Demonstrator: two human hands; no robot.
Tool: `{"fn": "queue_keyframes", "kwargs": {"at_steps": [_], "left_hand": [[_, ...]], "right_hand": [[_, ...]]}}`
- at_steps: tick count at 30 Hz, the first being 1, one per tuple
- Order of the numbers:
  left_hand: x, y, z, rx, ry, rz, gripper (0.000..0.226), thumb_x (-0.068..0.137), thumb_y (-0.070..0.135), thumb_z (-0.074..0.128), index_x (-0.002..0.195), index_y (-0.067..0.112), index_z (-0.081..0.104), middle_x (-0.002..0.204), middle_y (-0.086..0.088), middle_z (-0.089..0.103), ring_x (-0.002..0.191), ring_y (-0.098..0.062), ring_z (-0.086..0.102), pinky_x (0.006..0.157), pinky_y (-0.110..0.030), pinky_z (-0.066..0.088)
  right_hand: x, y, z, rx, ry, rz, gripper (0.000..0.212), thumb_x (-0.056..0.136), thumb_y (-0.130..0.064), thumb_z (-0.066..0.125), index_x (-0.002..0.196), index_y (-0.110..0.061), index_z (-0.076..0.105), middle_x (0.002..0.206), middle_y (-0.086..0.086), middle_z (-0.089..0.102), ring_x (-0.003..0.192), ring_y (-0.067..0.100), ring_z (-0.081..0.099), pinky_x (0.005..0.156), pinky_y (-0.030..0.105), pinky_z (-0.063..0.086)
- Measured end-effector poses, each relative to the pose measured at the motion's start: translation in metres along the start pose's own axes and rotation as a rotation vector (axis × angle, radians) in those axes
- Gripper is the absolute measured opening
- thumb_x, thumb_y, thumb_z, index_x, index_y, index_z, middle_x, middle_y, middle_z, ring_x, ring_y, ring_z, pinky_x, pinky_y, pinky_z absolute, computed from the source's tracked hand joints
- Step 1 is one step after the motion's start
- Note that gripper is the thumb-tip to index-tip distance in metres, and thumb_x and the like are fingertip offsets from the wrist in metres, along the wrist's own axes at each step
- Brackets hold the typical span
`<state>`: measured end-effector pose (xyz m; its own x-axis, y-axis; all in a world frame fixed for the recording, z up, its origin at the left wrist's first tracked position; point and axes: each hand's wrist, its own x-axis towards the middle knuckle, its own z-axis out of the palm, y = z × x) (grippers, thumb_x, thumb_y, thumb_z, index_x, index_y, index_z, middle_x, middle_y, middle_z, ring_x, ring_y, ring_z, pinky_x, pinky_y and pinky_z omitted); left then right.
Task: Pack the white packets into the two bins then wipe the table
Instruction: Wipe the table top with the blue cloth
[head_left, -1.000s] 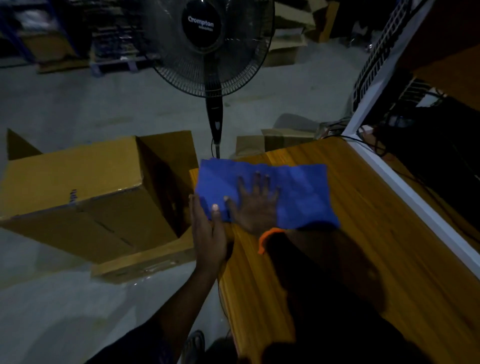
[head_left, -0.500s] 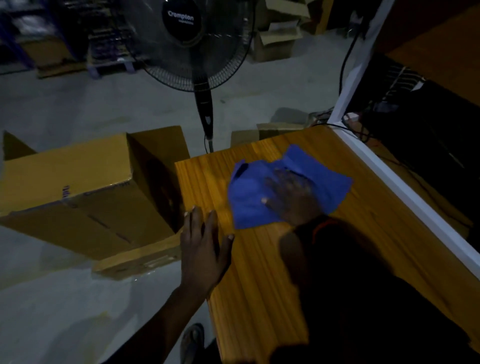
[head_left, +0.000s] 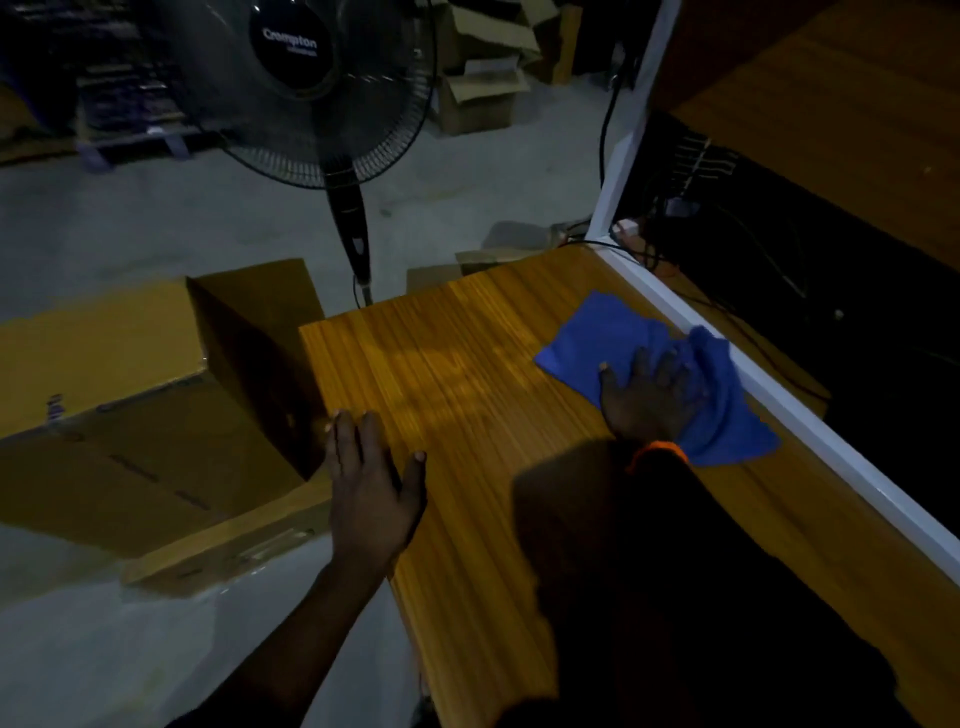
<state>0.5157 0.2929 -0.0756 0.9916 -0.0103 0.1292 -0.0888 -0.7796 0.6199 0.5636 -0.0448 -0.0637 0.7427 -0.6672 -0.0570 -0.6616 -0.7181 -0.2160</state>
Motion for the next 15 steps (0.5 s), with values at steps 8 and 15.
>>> {"fn": "queue_keyframes", "kwargs": {"at_steps": [8,15], "left_hand": [[-0.042,-0.024,-0.019,-0.429,-0.048,-0.191,0.067,0.1,0.065,0.018,0.137,0.017,0.049,0.123,-0.012,0.064,0.108,-0.009,0.061,0.089,-0.043,0.049],[-0.098,-0.023,-0.048,-0.653,-0.005,-0.036,0.044,0.104,0.043,0.033,0.067,0.022,0.045,0.051,0.012,0.049,0.045,-0.002,0.045,0.048,-0.015,0.029]], "right_hand": [[-0.161,-0.11,0.043,-0.044,-0.053,-0.454,0.074,0.088,-0.071,0.025,0.15,-0.031,0.037,0.159,0.013,0.029,0.147,0.039,0.025,0.111,0.069,0.013],[-0.249,-0.095,0.054,-0.061,-0.015,-0.944,0.063,0.095,-0.063,0.024,0.152,-0.038,0.029,0.163,0.002,0.021,0.151,0.028,0.018,0.118,0.061,0.009]]}}
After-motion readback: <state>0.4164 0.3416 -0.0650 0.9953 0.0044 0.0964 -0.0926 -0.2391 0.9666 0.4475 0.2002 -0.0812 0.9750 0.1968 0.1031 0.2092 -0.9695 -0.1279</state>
